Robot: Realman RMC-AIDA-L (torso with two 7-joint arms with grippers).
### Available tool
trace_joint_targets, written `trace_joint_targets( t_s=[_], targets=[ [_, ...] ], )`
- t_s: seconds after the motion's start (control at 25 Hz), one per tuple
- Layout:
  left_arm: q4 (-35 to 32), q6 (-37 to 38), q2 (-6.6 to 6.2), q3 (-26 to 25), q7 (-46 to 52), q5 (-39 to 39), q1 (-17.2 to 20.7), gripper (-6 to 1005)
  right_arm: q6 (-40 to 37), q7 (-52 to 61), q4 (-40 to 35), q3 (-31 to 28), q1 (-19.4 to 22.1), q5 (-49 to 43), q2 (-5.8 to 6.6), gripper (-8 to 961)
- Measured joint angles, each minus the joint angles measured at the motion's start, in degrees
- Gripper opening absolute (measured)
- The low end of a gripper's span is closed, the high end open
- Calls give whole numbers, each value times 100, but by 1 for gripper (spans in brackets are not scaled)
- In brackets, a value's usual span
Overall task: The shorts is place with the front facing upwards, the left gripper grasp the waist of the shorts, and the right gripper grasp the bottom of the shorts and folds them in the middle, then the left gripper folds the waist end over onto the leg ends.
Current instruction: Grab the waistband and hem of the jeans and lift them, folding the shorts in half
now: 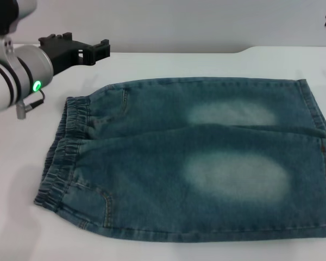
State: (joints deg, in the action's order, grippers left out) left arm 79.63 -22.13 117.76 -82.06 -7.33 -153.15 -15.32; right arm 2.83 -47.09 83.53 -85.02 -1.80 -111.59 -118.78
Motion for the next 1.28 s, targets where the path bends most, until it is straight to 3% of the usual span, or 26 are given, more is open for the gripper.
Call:
trace_joint_targets(
  t_s=[0.16,0.2,0.36,0.4,0.44,0.6,0.92,1.28],
  targets=[
    [208,-306,2,-93,-57,-2,-2,844,1609,1180,169,-869,-272,-798,13,665],
    [625,-1281,6,-374,-166,-13,-106,844,2012,1687,223,-1037,-378,-1235,14,665],
    [784,-1656,11,-488,-225,-47,-144,844,3376,3583,587,-1334,-801,-3680,12,665],
    [1085,-2283,12,-675,-222,-240,-200,843,3925,4003,868,-1321,-883,-4572,6,665],
    [1125,-2432,12,-715,-213,-287,-225,843,3925,4003,868,-1321,-883,-4572,6,665],
    [1272,-3324,18,-890,-197,-570,-378,843,5202,4031,1657,-1292,-851,-5253,13,665],
    [1883,-5075,12,-928,-205,-961,-393,842,6705,3928,2892,-1298,-582,-5556,1,664],
    [2151,-6447,27,-901,-58,-1167,-424,842,7176,4222,3197,-953,-120,-5548,-33,664]
  ],
)
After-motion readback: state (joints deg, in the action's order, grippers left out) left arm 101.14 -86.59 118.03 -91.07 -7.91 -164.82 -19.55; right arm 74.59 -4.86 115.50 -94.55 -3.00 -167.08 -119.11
